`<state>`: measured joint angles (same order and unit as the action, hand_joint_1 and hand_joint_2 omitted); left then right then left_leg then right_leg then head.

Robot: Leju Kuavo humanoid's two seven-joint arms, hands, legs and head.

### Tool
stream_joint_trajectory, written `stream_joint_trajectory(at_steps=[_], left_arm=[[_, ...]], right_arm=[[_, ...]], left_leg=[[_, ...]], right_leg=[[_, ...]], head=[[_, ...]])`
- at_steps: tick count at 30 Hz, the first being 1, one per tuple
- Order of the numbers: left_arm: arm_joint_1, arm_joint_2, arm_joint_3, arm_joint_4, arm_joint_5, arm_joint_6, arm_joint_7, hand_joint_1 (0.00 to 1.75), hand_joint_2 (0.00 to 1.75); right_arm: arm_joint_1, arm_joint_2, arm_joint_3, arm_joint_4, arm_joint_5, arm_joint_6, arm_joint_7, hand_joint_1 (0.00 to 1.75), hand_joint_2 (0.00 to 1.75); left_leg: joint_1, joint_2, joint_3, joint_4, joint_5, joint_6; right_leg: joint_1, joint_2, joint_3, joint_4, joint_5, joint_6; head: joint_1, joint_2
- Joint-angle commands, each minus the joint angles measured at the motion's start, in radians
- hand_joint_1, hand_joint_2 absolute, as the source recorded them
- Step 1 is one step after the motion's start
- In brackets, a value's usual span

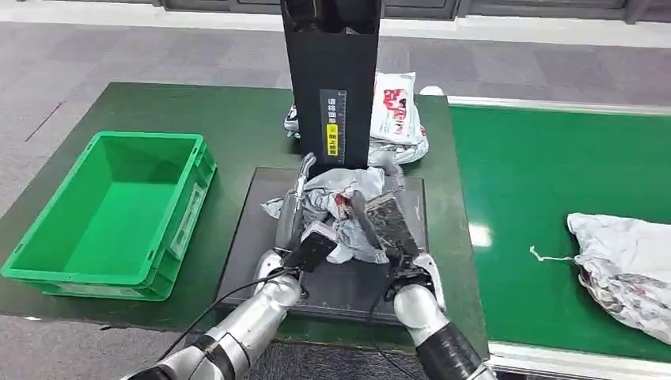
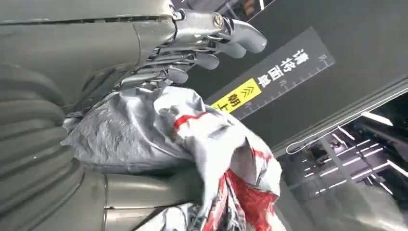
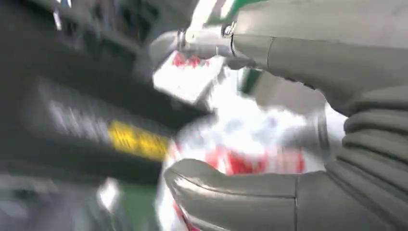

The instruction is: Moved the parcel from conveyor to table for the left to box.

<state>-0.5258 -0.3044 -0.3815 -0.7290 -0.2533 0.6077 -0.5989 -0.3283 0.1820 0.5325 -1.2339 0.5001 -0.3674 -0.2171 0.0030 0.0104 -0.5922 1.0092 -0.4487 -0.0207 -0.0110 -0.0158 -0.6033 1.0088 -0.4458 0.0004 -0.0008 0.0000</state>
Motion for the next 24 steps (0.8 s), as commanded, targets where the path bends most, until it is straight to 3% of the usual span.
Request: stream_joint_trajectory(at_steps=[1, 10, 14, 19, 20, 22, 24], left_arm=[[-0.03, 0.014, 0.025, 0.067, -0.049, 0.0, 0.023, 0.0, 1.75], [-0.082, -0.013, -0.018, 0.195, -0.166, -0.051, 0.079, 0.0, 1.75], [-0.15, -0.01, -0.198, 0.379, -0.442, -0.216, 0.383, 0.0, 1.75], [-0.152, -0.017, -0.232, 0.403, -0.501, -0.244, 0.428, 0.0, 1.75], [-0.157, -0.021, -0.255, 0.421, -0.538, -0.326, 0.457, 0.12, 1.75], [-0.154, -0.027, -0.275, 0.432, -0.581, -0.352, 0.49, 1.75, 1.75], [-0.152, -0.029, -0.286, 0.437, -0.623, -0.375, 0.517, 1.75, 1.75]], right_arm=[[0.048, -0.009, -0.248, -0.143, -0.118, 0.007, -0.107, 0.0, 0.0], [-0.012, 0.009, -0.327, 0.01, -0.332, 0.157, -0.185, 0.0, 0.0], [-0.03, 0.049, -0.401, -0.018, -0.326, 0.216, -0.14, 0.0, 0.0], [-0.015, 0.053, -0.418, -0.049, -0.31, 0.232, -0.127, 0.0, 0.0], [0.0, 0.063, -0.439, -0.074, -0.289, 0.24, -0.117, 0.0, 0.0], [0.033, 0.066, -0.458, -0.122, -0.262, 0.248, -0.104, 0.0, 0.0], [0.059, 0.071, -0.473, -0.155, -0.238, 0.273, -0.086, 0.0, 0.0]], left_leg=[[0.001, -0.001, 0.002, -0.001, 0.0, 0.001], [0.001, -0.001, 0.002, -0.001, 0.0, 0.001], [0.001, -0.001, 0.002, -0.001, 0.0, 0.001], [0.0, 0.0, 0.003, -0.002, 0.0, 0.001], [0.001, 0.0, 0.002, -0.001, 0.0, 0.001], [0.001, -0.002, 0.002, -0.001, 0.0, 0.001], [0.0, -0.004, 0.003, -0.001, 0.0, 0.001]], right_leg=[[0.0, 0.001, 0.003, -0.002, 0.0, 0.0], [0.001, 0.001, 0.003, -0.003, 0.001, 0.0], [0.0, 0.0, 0.003, -0.001, 0.001, 0.0], [0.0, 0.002, 0.004, -0.002, 0.001, 0.0], [0.001, 0.001, 0.003, -0.002, 0.001, 0.0], [0.0, 0.0, 0.003, -0.002, 0.0, 0.0], [0.0, -0.002, 0.004, -0.002, 0.0, 0.0]], head=[[0.0, 0.0], [0.0, 0.0], [0.0, 0.0], [0.0, 0.0], [0.0, 0.0], [0.0, 0.0], [0.0, 0.0]])
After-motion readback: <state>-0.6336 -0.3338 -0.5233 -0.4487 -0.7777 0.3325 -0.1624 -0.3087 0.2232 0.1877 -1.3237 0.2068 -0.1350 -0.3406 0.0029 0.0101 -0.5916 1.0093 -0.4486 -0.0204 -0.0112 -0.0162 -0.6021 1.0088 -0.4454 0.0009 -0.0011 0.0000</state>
